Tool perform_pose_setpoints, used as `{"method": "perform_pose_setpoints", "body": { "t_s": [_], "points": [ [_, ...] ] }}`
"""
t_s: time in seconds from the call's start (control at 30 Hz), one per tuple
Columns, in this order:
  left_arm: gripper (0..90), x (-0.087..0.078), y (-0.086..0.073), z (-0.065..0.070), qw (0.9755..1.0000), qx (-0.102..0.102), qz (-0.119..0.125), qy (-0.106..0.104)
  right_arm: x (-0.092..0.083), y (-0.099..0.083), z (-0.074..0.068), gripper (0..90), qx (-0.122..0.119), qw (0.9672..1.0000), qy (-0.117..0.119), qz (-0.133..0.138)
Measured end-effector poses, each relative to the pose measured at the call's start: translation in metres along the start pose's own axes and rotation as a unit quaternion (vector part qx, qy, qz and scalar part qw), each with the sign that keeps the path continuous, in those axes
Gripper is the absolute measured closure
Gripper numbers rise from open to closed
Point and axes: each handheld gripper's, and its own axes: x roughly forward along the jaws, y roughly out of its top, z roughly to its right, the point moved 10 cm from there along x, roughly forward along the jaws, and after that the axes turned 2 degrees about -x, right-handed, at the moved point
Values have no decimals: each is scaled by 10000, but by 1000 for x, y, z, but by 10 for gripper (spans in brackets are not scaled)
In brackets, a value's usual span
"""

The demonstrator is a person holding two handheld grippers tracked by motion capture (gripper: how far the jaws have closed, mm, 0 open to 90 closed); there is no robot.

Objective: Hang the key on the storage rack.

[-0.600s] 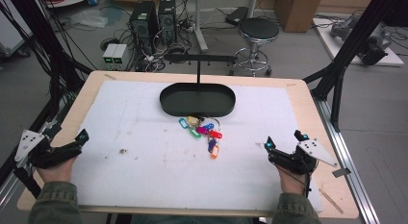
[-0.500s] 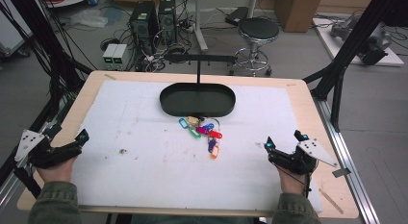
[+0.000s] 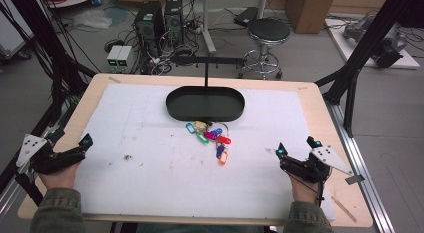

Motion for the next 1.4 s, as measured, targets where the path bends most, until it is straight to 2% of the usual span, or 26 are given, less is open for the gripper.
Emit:
{"method": "perform_pose_setpoints", "body": {
  "t_s": [0.13, 0.33, 0.4, 0.6, 0.73, 1.1, 1.3, 1.4],
  "points": [
    [23, 1, 0, 1, 10000, -1, 3, -19, 0, -1, 0, 6, -13, 10000, 21, -15],
    [22, 0, -1, 2, 10000, -14, -22, -49, 6, -4, 1, 6, 53, 9996, 101, -264],
    [23, 0, -1, 2, 10000, -8, -19, -45, 8, -2, 1, 6, 11, 9992, 127, -381],
    [23, -1, -1, 0, 10000, -38, -2, -4, 12, 6, 0, 6, -102, 9988, 192, -450],
    [23, -1, -1, 1, 10000, 0, -23, -6, 20, 11, -2, 6, -153, 9975, 332, -611],
    [23, -2, -1, 0, 10000, -19, 8, 7, 27, 17, -4, 6, -156, 9965, 443, -690],
    [23, -1, 0, 0, 10000, -35, 18, 8, 34, 25, -10, 6, -188, 9955, 589, -720],
    [23, -1, 0, 0, 10000, -53, 33, -8, 42, 25, -15, 6, -236, 9932, 743, -862]
  ]
}}
